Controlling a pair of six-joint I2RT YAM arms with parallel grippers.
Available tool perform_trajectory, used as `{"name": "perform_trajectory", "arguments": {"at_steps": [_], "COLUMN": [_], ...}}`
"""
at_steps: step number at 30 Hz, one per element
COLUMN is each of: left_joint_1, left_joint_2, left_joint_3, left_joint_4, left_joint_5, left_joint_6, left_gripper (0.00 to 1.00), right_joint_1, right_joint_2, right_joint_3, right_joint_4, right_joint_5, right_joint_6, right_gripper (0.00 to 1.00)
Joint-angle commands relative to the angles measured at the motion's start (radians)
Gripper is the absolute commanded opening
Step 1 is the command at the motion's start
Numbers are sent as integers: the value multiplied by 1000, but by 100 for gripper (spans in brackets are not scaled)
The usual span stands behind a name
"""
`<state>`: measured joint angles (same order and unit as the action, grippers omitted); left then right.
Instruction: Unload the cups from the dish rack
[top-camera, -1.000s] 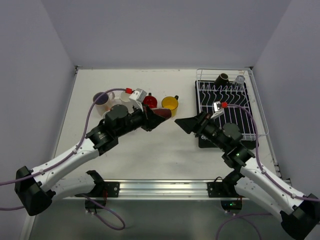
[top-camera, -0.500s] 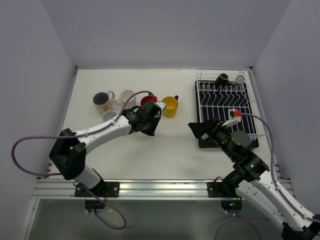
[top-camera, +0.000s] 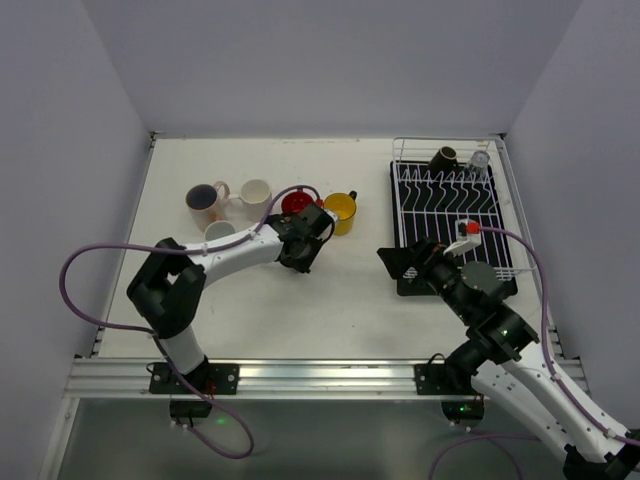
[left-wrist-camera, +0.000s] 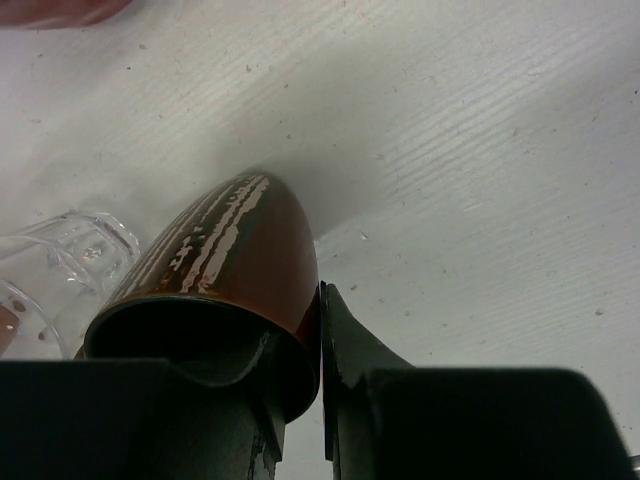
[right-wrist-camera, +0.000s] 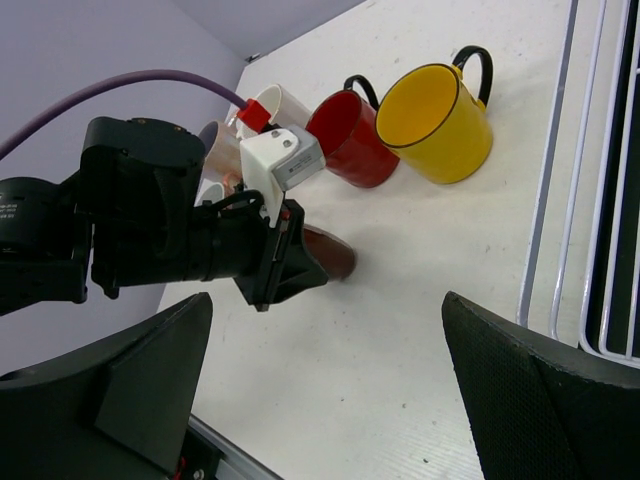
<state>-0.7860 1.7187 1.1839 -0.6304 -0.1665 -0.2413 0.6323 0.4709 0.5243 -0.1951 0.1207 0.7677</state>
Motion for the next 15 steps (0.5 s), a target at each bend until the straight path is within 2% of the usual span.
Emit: {"name": "perform_trajectory", "arguments": {"at_steps": [1,10,11,15], "left_joint_1": [1,-1,-1,-4], "left_joint_2": [16,15,7,-47], "left_joint_3": [71,95,97,109], "left_joint_4": [-17,-18,-20,-25], "left_joint_5": [-39,-16,-18,-15], "left_joint_6": [36,28,27,19], "left_gripper": [20,52,58,73], "right_joint_1": [0,0,0,-5], "right_joint_2": [11,38,43,98], "right_joint_3": [16,45,55,97], "right_joint_4": [31,29,26,17], "right_joint_5": [2,13,29,143], "right_joint_6": [-16,-44,-63,-182], "right_gripper": [99,99,99,99]}}
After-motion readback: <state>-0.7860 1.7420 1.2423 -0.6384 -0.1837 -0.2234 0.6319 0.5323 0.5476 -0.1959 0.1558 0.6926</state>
